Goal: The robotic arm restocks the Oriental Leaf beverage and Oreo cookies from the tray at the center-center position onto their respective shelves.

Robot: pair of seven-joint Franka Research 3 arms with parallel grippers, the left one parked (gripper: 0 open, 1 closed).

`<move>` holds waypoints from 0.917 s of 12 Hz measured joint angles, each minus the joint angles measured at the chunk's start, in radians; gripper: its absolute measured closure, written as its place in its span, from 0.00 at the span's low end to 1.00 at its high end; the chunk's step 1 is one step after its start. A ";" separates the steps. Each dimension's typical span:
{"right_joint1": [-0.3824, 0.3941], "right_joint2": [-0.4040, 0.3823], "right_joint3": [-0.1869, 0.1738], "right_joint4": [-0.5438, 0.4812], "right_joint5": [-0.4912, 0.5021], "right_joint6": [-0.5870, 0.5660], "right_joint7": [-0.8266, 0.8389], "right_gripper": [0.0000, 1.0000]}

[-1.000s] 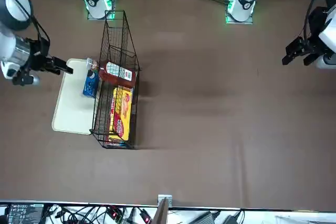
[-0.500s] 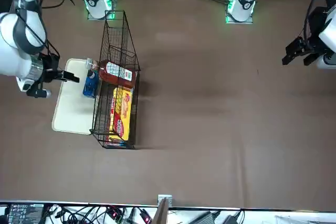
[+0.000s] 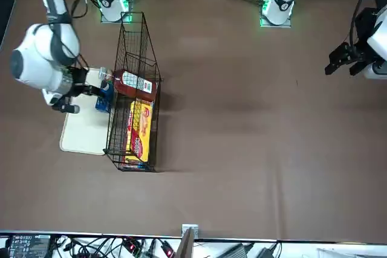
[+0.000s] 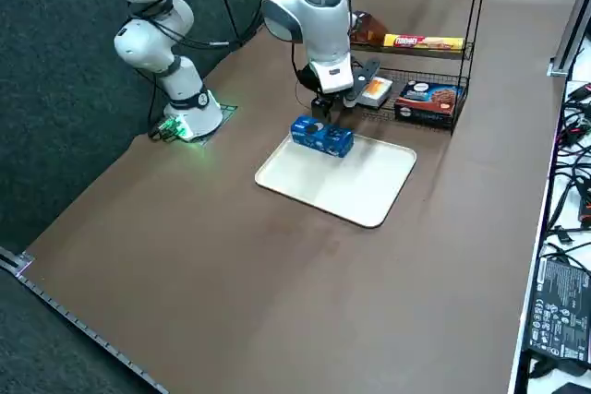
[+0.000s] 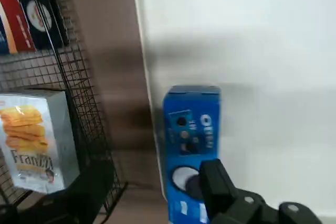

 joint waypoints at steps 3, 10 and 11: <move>0.045 0.000 0.002 -0.076 -0.007 0.095 0.028 0.00; 0.035 -0.003 -0.006 -0.147 -0.072 0.147 0.029 0.00; 0.034 -0.003 -0.007 -0.159 -0.074 0.162 0.029 0.00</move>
